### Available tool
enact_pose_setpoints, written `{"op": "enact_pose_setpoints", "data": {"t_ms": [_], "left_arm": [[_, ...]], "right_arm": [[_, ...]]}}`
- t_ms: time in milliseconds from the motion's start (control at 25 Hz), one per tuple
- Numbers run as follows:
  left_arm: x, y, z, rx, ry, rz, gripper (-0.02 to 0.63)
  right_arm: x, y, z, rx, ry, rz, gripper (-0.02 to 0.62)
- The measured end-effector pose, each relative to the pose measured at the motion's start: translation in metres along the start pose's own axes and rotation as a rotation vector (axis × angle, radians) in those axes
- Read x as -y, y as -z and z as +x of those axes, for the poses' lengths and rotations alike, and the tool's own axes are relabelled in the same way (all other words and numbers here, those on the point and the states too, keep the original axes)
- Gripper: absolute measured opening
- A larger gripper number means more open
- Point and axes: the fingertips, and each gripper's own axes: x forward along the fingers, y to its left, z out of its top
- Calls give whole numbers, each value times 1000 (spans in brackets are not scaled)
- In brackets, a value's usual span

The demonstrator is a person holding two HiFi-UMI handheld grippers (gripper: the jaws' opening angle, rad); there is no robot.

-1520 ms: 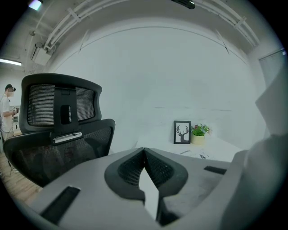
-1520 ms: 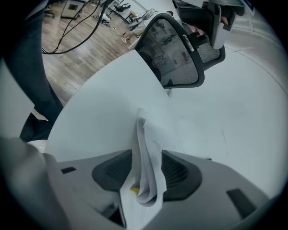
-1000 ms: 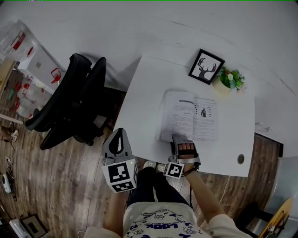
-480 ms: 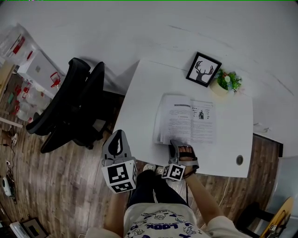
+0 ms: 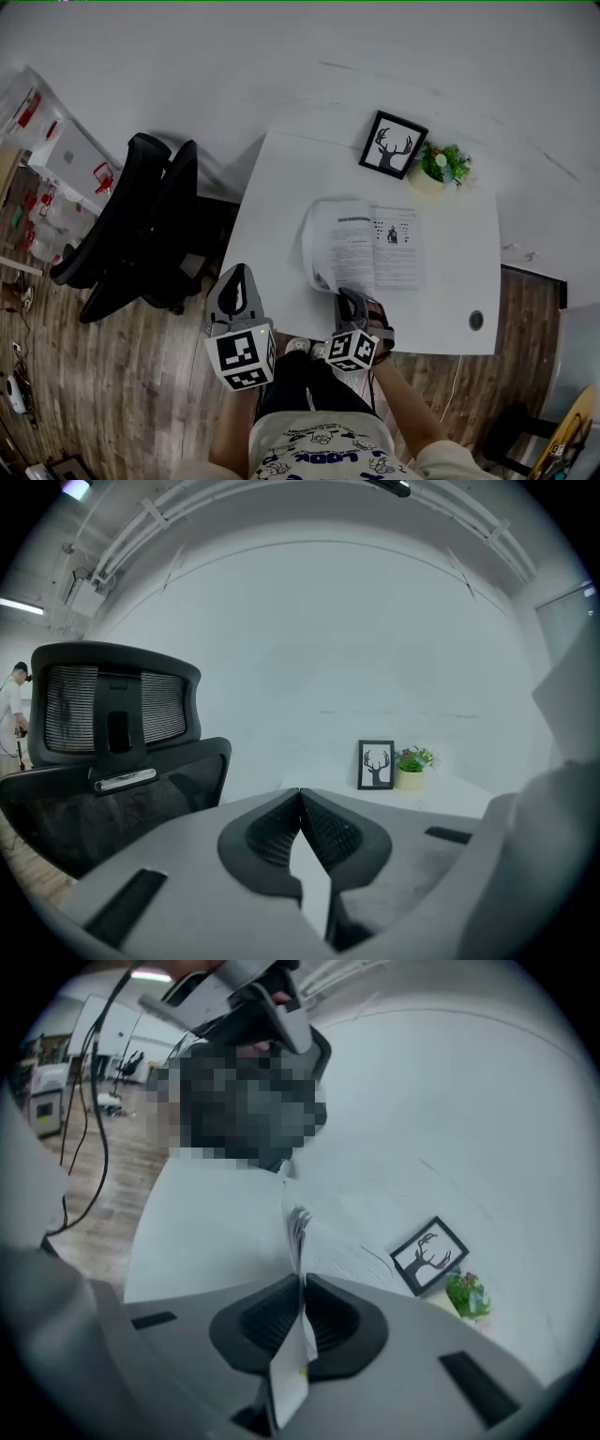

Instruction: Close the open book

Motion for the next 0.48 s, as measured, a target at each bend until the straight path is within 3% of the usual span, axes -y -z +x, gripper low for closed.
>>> {"op": "enact_pose_setpoints", "data": {"t_ms": [120,480], "left_arm": [[8,-5,3,7,20,5,23],[38,-17,16,25,94,32,23]], "right_arm": [[10,-2,-6,29,-11,140,40],[39,2,-26,118,-7,426,40]]}}
